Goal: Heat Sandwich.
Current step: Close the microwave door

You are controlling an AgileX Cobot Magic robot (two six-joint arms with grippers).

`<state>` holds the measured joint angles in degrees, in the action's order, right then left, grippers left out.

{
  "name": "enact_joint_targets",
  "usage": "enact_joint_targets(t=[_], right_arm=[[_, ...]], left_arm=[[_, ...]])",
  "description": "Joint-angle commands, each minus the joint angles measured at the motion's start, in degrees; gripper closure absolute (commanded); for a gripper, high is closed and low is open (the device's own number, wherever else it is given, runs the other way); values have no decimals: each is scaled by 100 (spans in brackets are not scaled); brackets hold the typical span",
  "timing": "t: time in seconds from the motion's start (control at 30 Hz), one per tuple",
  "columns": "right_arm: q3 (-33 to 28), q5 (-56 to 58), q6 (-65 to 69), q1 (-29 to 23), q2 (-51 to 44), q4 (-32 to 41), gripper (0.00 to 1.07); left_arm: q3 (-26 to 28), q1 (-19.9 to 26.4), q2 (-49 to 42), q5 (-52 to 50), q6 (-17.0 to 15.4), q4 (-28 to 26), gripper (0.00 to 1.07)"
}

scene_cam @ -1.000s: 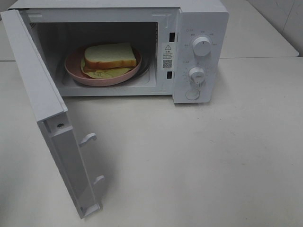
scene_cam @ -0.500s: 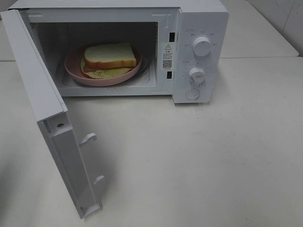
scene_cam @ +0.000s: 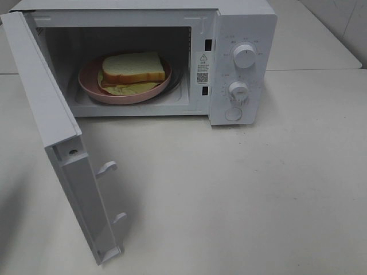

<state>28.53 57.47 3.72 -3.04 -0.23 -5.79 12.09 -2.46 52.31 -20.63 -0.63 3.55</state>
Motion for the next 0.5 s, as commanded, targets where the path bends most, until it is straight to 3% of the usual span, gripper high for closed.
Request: enact_joint_targets(t=[0.03,0.3,0.5], right_arm=[[-6,-46,46,40,-160,-23,32],[-6,-46,46,40,-160,-23,32],[-6,-46,46,40,-160,-23,32]], left_arm=[[-17,6,309,-561,-80,120,107],[29,6,1295,-1495,-103,138,107],[235,6,1891,-1931,-372,435,107]])
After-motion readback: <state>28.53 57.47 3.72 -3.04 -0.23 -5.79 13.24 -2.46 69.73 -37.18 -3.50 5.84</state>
